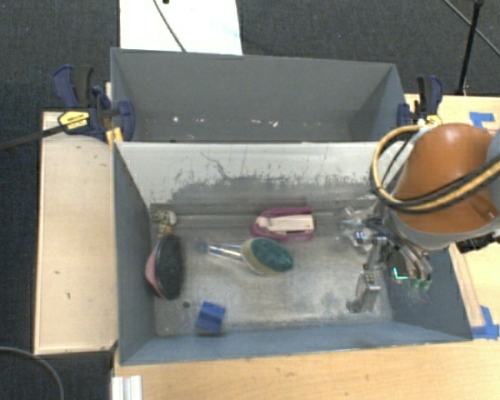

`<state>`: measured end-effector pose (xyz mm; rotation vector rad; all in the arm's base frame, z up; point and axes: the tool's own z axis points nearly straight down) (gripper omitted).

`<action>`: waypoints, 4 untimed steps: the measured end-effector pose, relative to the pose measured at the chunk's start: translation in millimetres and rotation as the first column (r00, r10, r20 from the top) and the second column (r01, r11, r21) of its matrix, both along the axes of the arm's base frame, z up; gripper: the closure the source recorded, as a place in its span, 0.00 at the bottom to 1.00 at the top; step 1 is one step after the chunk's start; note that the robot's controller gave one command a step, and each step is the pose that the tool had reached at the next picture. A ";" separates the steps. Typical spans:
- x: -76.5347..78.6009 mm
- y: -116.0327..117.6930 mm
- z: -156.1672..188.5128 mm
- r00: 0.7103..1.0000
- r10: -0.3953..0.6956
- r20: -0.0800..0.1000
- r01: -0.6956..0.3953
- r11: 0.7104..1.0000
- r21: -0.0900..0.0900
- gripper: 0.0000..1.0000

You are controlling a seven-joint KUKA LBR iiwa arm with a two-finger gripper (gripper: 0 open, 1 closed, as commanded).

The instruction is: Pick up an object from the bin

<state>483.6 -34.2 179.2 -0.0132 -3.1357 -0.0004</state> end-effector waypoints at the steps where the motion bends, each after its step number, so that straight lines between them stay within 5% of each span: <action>1: 62.7 79.2 -57.2 0.999 0.052 0.009 -0.053 0.999 0.004 0.00; 2: 75.0 80.3 -107.2 0.993 0.116 0.021 -0.116 0.993 -0.001 0.00; 3: 74.1 80.1 -106.4 0.993 0.117 0.017 -0.117 0.993 -0.001 1.00; 4: 66.5 63.2 110.3 0.992 0.125 0.019 -0.125 0.992 -0.002 1.00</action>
Offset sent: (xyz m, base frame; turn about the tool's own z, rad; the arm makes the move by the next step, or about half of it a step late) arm 0.0612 0.0734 -0.0547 -0.0439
